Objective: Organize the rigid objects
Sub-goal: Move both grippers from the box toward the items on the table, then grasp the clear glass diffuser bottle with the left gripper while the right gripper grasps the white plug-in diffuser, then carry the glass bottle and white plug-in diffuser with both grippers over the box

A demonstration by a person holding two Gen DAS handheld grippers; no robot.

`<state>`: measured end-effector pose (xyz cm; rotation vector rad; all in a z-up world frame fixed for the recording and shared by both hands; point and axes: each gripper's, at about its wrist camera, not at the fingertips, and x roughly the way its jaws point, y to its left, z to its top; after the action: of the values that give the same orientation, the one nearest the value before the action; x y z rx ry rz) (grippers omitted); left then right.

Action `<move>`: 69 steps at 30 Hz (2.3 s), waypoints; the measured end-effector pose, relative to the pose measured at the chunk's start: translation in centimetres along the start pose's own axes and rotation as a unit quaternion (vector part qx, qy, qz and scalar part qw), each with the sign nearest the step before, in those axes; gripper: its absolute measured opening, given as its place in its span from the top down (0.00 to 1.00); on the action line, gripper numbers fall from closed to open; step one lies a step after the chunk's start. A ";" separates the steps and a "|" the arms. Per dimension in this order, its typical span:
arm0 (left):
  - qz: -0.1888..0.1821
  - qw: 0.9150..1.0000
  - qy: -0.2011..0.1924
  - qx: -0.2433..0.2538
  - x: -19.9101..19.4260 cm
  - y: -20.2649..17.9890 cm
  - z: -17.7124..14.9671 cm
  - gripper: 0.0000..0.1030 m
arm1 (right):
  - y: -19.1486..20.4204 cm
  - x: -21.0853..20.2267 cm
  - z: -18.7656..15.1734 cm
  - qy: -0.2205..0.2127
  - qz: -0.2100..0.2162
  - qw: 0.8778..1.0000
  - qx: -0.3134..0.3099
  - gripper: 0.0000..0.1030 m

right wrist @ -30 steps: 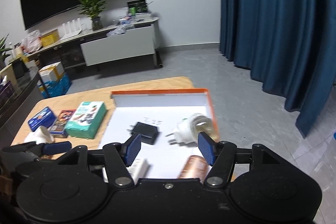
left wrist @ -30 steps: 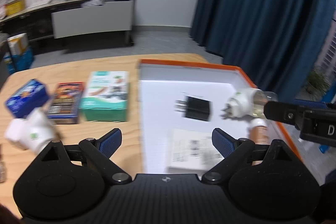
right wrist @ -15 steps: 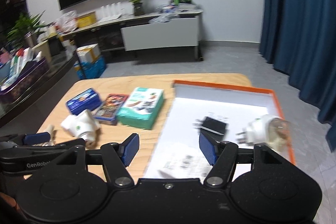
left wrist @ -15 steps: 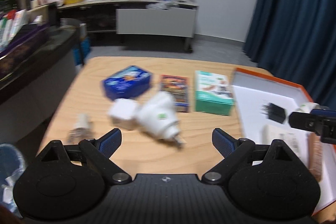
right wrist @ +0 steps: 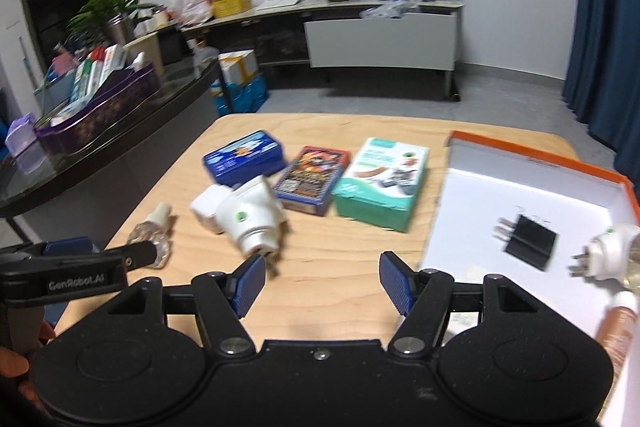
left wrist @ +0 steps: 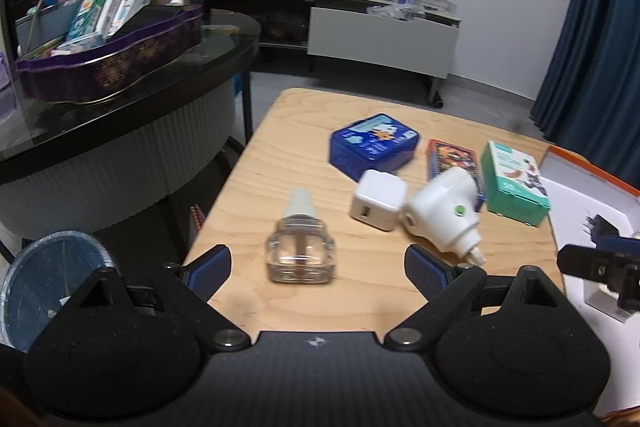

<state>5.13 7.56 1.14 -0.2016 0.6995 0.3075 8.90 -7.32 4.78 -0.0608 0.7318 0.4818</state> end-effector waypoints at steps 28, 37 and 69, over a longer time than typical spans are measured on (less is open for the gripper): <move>0.018 1.000 0.014 0.019 4.4 1.8 -0.3 0.14 | 3.0 5.6 0.3 0.029 0.034 0.998 -0.045 0.20; -0.007 0.999 -0.008 0.030 4.7 1.6 -0.7 0.51 | 3.6 9.5 1.7 0.038 0.039 0.996 -0.070 0.17; -0.030 0.998 -0.047 0.015 1.7 1.5 -0.8 0.52 | 4.0 5.9 0.9 0.009 0.044 0.997 -0.057 0.26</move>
<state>5.38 9.07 -0.71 -0.1789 0.6043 0.2474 11.49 -1.22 1.97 -0.1395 0.7260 0.6066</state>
